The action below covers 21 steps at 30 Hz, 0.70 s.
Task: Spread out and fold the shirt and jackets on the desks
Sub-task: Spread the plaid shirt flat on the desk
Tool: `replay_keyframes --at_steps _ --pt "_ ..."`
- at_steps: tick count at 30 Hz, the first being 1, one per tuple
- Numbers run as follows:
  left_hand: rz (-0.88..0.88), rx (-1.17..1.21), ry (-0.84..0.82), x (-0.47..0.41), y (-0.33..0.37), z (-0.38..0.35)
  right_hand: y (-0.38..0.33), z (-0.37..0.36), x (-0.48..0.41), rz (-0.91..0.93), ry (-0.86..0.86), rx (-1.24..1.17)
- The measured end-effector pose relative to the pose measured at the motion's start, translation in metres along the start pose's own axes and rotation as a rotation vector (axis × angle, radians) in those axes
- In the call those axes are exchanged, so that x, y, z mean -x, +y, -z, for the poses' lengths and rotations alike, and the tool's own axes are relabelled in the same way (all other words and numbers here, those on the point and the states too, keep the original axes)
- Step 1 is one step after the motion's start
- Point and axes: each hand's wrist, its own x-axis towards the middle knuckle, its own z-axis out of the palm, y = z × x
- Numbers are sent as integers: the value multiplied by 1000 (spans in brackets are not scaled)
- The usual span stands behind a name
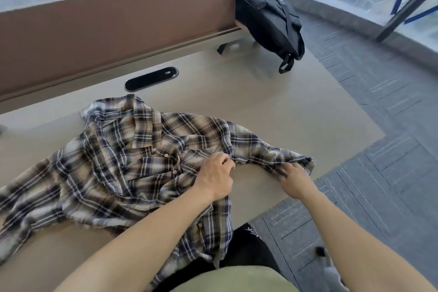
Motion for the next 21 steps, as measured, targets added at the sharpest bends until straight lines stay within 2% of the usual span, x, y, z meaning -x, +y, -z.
replay_keyframes --at_steps 2,6,8,11,16,19,21 --pt "-22 10 -47 -14 7 -4 7 10 -6 -27 -10 -16" --pt "78 -29 -104 -44 14 -14 23 35 -36 -7 67 -57" --pt "226 -59 -172 -62 12 -18 32 48 -61 4 90 -62" --pt "522 22 -252 -90 4 -19 40 71 -100 49 94 -42" --pt "754 70 -218 -144 -7 -9 62 100 -138 217 104 45" --pt "864 153 -172 -165 -10 4 81 112 -155 217 104 -27" --pt "890 57 -165 -169 2 11 85 123 -165 173 99 -100"
